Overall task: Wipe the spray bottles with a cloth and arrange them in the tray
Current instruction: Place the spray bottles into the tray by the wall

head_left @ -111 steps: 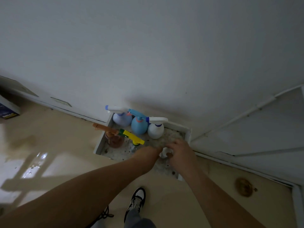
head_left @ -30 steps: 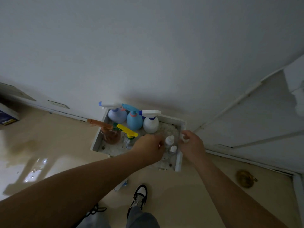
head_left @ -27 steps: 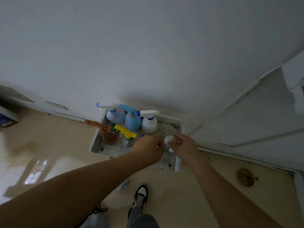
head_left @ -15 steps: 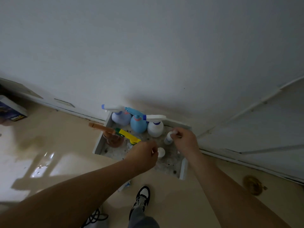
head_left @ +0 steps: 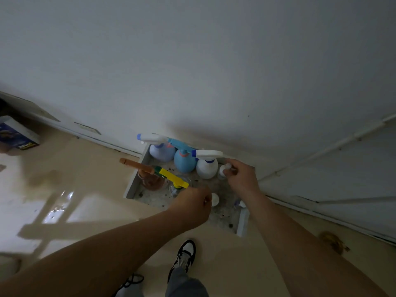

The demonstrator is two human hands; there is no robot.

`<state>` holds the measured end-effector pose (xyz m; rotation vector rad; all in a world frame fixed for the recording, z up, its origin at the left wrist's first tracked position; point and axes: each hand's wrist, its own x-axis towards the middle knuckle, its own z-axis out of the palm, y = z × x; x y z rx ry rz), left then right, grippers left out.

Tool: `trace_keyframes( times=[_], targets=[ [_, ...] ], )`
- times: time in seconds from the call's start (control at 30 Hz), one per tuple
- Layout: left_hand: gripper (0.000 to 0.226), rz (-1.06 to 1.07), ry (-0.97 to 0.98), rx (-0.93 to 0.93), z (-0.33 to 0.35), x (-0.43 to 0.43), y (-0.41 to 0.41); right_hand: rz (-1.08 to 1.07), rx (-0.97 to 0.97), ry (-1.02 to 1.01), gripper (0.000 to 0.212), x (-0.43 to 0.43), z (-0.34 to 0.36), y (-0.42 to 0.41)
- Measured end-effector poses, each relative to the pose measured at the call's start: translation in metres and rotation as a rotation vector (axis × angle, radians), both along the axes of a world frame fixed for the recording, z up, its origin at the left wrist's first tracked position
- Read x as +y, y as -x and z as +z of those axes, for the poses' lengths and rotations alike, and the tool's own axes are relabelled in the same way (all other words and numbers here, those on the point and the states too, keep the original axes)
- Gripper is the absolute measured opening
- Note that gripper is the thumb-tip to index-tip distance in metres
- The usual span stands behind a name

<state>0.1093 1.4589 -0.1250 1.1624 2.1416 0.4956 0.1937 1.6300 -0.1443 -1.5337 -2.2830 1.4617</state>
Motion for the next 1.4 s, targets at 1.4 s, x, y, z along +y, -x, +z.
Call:
trace_keyframes(
  times=[1.4],
  targets=[
    [0.019, -0.194, 0.318, -0.174, -0.022, -0.074, 0.021, 0.233, -0.099, 0.001, 0.062, -0.078, 0.006, -0.059]
  ],
)
